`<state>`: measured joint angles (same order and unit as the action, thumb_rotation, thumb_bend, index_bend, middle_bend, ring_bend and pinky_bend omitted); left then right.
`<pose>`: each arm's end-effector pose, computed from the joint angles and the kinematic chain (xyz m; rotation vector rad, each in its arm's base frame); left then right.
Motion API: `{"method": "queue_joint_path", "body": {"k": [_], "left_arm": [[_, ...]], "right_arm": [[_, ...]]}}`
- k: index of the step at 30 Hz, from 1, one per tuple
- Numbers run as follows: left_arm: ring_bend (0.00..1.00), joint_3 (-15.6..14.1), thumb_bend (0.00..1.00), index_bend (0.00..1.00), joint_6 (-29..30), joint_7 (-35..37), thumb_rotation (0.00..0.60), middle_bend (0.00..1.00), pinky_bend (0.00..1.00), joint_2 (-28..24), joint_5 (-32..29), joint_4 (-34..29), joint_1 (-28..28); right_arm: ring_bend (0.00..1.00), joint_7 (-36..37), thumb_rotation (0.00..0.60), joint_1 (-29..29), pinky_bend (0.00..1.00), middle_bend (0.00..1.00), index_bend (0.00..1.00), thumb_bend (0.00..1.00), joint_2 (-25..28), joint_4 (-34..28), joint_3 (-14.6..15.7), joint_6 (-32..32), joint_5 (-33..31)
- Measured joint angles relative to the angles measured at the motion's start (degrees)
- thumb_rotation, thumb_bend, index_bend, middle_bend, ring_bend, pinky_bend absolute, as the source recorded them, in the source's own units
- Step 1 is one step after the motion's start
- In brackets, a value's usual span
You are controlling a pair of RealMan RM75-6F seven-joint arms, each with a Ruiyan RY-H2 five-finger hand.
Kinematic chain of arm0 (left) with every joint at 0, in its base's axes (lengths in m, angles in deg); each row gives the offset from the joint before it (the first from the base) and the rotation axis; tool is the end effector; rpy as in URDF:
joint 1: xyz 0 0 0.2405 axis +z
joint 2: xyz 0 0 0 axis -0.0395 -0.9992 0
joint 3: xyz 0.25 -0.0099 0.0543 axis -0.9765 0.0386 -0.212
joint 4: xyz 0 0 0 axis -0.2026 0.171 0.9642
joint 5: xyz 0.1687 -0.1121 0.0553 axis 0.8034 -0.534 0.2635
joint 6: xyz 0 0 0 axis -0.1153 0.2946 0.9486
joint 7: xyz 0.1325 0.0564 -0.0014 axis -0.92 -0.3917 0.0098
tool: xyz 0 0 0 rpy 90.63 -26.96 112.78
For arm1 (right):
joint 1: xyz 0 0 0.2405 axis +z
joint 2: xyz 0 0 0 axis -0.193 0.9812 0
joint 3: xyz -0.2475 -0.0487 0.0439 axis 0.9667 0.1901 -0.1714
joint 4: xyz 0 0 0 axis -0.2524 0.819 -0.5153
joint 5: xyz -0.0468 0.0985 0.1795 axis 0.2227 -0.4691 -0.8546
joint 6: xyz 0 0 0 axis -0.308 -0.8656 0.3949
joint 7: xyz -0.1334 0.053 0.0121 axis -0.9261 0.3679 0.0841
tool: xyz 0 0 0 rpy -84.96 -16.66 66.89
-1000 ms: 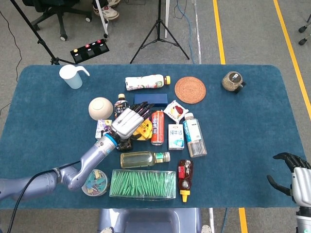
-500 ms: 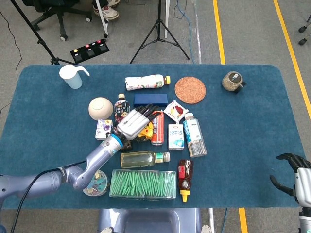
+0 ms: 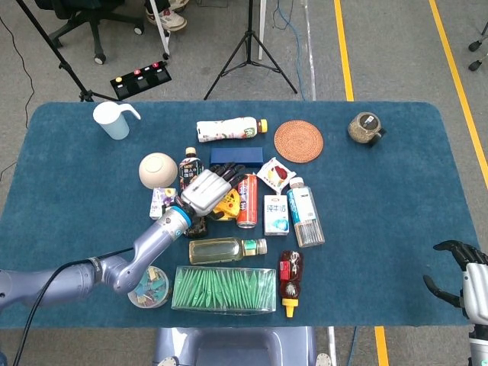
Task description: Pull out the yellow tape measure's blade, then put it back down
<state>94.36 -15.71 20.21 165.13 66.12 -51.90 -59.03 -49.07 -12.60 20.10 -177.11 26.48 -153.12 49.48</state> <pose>-0.0402 0.3905 -0.0216 -2.1394 -0.7011 -0.9176 -0.2978 -0.1532 0.1842 1.1754 -0.9891 0.9669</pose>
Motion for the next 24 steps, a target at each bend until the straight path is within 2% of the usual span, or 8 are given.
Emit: {"method": "queue_joint_path", "body": {"k": [13, 20, 24], "left_arm": [[0.19, -0.3, 0.20, 0.31, -0.7, 0.7, 0.600, 0.21, 0.28, 1.2, -2.5, 2.2, -1.8], [0.30, -0.5, 0.22, 0.41, -0.9, 1.1, 0.600, 0.29, 0.45, 1.6, -4.2, 2.9, -2.2], [0.36, -0.1, 0.23, 0.47, 0.0, 1.7, 0.600, 0.33, 0.50, 1.8, -4.4, 3.2, -2.2]], "right_arm": [[0.28, -0.2, 0.600, -0.5, 0.28, 0.33, 0.34, 0.23, -0.1, 0.0, 0.0, -0.3, -0.6], [0.28, -0.4, 0.600, -0.4, 0.28, 0.33, 0.33, 0.23, -0.1, 0.0, 0.0, -0.3, -0.4], [0.28, -0.8, 0.600, -0.4, 0.28, 0.33, 0.33, 0.23, -0.2, -0.2, -0.1, -0.4, -0.3]]}}
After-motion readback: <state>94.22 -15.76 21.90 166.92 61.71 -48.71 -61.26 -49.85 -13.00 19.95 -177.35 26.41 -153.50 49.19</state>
